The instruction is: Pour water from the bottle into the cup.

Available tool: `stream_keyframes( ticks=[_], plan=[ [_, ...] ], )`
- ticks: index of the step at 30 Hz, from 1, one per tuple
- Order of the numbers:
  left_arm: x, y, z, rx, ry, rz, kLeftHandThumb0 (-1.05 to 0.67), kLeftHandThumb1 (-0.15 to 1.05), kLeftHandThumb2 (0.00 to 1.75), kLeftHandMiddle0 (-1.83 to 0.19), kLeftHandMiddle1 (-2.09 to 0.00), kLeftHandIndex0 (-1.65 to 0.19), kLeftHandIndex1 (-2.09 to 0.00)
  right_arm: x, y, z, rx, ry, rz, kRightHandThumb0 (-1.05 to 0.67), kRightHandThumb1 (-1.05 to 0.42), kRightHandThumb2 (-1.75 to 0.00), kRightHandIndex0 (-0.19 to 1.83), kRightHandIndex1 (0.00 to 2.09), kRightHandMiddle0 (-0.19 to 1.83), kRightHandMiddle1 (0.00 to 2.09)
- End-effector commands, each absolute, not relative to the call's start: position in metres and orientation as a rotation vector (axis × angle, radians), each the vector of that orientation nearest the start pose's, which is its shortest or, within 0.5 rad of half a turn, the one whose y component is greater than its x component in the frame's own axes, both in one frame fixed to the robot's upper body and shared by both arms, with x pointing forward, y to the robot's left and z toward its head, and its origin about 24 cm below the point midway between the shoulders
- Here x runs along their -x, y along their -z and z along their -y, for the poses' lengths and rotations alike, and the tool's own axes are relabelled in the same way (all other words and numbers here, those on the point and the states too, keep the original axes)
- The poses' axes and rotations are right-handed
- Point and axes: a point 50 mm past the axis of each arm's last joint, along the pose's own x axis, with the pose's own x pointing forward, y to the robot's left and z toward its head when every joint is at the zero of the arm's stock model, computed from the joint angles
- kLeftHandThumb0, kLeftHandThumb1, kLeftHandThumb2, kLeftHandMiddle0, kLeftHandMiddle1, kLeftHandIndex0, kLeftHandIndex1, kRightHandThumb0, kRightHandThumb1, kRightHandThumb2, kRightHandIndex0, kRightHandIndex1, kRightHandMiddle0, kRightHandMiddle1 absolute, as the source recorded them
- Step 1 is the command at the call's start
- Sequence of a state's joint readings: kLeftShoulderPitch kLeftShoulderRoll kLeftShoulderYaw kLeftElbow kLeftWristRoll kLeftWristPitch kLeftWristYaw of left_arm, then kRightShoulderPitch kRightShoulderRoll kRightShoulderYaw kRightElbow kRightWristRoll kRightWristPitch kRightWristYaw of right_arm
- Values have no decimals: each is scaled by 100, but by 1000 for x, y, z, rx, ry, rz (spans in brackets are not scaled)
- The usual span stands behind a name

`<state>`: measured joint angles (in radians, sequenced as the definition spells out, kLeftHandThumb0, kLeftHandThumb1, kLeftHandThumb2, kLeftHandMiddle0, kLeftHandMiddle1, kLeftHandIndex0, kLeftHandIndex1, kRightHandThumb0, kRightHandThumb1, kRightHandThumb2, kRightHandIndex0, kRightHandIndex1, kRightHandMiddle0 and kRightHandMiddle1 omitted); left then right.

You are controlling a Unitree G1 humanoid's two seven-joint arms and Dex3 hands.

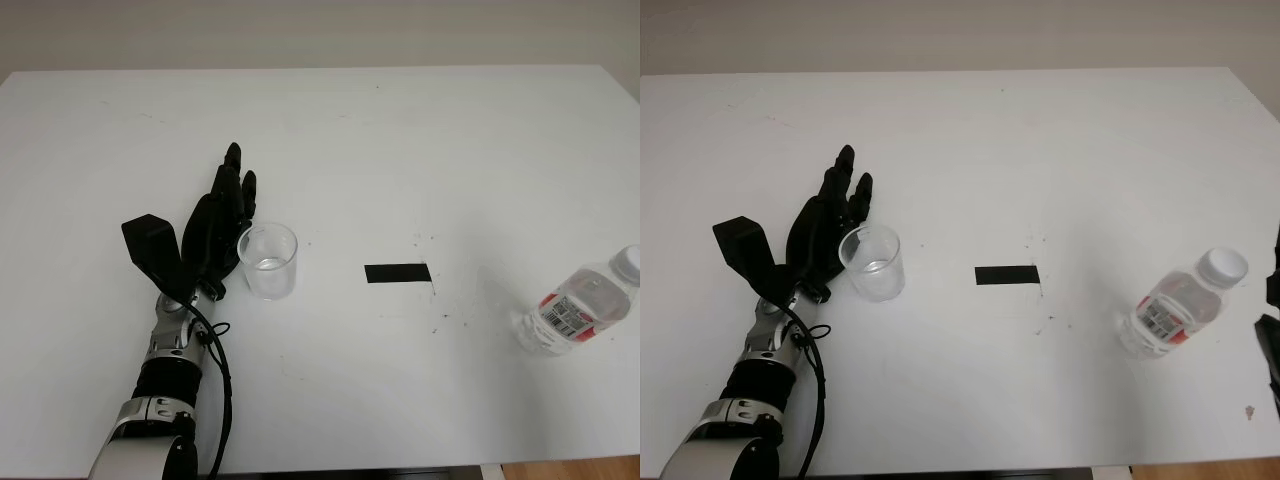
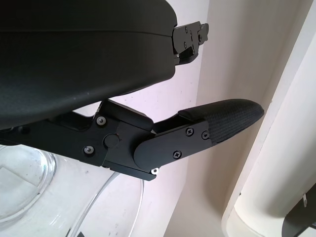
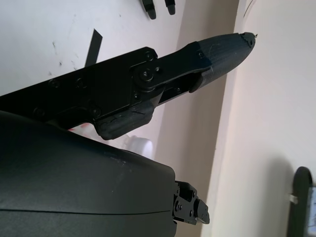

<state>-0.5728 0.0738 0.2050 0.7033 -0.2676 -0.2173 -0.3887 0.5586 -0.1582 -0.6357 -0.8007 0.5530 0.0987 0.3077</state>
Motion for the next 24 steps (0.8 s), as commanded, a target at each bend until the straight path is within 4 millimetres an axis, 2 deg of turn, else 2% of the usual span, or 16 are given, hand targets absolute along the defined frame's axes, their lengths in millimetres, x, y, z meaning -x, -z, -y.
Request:
stream_keyframes(
  ticks=[1, 10, 24],
  plan=[
    [-349, -64, -160, 244, 265, 99, -88, 105, 74, 17, -5, 19, 0, -107, -149, 265, 67, 152, 287, -95, -104, -6, -19, 0, -19, 0],
    [-351, -66, -162, 243, 278, 102, -88, 105, 73, 18, -5, 19, 0, -113, -122, 251, -10, 174, 207, -102, -105, -6, -19, 0, -18, 1],
    [-350, -67, -164, 248, 267, 113, -87, 105, 73, 18, -5, 19, -1, -138, -102, 238, 3, 104, 142, -100, -105, -9, -19, 0, -19, 0]
  ],
)
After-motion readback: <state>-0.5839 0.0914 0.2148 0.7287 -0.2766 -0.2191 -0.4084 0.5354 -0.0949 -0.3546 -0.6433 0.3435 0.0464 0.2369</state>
